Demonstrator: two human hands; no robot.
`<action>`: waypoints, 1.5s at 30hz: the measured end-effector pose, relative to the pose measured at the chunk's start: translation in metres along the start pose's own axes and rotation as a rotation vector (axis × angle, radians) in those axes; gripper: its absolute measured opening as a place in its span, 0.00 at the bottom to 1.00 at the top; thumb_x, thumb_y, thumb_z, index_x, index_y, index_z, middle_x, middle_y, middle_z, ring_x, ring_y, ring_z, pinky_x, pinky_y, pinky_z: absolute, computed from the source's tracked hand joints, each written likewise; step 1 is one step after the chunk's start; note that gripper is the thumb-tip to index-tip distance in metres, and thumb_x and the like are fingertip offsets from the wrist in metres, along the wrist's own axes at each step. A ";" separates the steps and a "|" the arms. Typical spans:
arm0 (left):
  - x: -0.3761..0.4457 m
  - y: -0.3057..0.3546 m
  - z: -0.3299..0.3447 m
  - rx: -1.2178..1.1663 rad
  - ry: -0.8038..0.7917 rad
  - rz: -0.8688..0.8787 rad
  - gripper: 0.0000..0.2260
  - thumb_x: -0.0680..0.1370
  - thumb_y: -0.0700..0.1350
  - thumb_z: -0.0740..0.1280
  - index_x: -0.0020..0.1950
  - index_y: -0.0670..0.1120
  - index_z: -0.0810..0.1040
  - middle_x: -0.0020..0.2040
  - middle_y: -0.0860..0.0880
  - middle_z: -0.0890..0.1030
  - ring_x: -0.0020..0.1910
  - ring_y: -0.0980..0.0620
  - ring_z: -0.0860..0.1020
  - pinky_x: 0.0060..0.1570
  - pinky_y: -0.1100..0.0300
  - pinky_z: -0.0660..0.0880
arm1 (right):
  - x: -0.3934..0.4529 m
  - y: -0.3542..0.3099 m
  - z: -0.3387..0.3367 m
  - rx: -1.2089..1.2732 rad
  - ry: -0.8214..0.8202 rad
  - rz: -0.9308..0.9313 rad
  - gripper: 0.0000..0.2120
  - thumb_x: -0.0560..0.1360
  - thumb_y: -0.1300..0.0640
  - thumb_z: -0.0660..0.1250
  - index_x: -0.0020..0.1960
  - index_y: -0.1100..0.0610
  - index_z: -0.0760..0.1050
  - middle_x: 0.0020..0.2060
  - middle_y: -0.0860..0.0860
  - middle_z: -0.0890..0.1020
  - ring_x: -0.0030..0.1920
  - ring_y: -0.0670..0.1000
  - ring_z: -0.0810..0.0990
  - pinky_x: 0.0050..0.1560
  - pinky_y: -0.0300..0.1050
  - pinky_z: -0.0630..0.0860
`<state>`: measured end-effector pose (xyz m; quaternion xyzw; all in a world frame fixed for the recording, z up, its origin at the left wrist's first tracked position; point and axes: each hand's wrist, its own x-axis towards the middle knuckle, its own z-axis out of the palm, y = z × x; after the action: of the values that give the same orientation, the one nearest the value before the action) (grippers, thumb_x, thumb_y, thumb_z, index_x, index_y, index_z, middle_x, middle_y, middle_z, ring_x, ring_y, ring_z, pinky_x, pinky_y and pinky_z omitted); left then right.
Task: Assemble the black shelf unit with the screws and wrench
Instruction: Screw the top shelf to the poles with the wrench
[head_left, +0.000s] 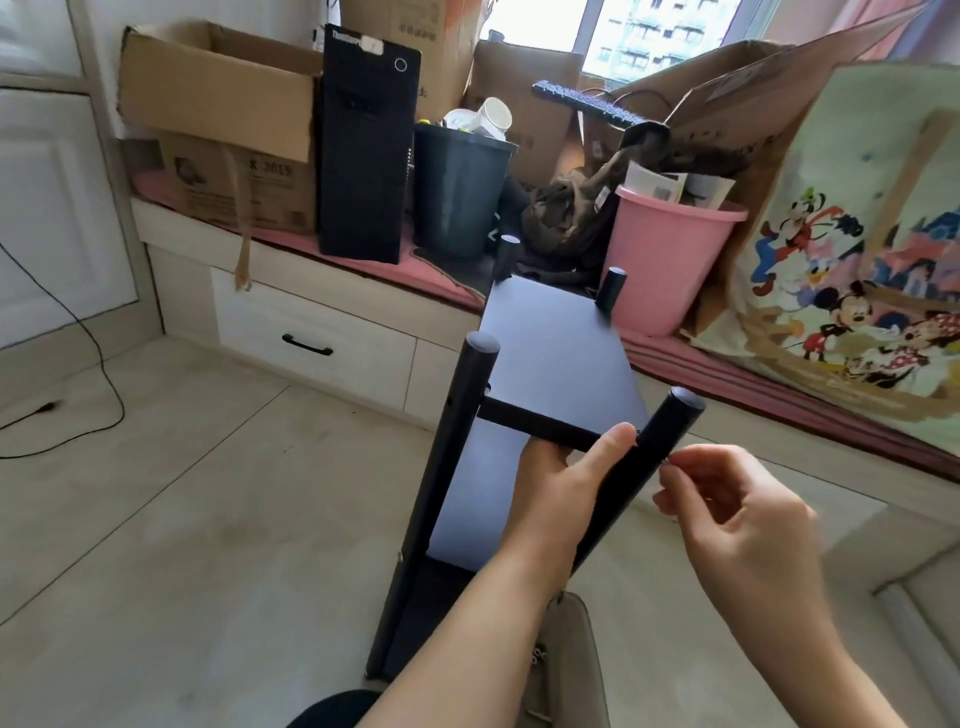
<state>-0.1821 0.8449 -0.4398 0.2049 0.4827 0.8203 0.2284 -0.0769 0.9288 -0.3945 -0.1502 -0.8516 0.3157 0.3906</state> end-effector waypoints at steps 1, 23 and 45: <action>0.000 -0.001 0.002 0.001 0.009 0.009 0.21 0.73 0.59 0.73 0.58 0.45 0.81 0.54 0.46 0.85 0.59 0.46 0.82 0.66 0.43 0.75 | 0.001 0.002 0.000 -0.017 0.005 -0.007 0.02 0.72 0.48 0.68 0.45 0.43 0.77 0.39 0.38 0.84 0.37 0.41 0.84 0.40 0.35 0.79; 0.000 0.005 0.012 -0.087 0.300 0.170 0.13 0.78 0.49 0.69 0.62 0.49 0.79 0.55 0.51 0.85 0.56 0.51 0.83 0.60 0.51 0.80 | 0.036 -0.005 -0.004 0.030 -0.427 -0.112 0.26 0.70 0.62 0.66 0.63 0.42 0.67 0.31 0.57 0.72 0.32 0.57 0.68 0.32 0.50 0.71; 0.010 0.009 0.018 -0.185 0.445 0.240 0.05 0.81 0.43 0.67 0.55 0.49 0.80 0.49 0.52 0.86 0.50 0.54 0.84 0.46 0.65 0.80 | 0.044 0.007 -0.007 0.107 -0.592 -0.074 0.32 0.77 0.61 0.69 0.74 0.41 0.61 0.35 0.54 0.76 0.35 0.59 0.75 0.41 0.55 0.80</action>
<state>-0.1820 0.8593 -0.4221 0.0537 0.4165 0.9069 0.0355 -0.1002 0.9594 -0.3706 0.0005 -0.9155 0.3757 0.1439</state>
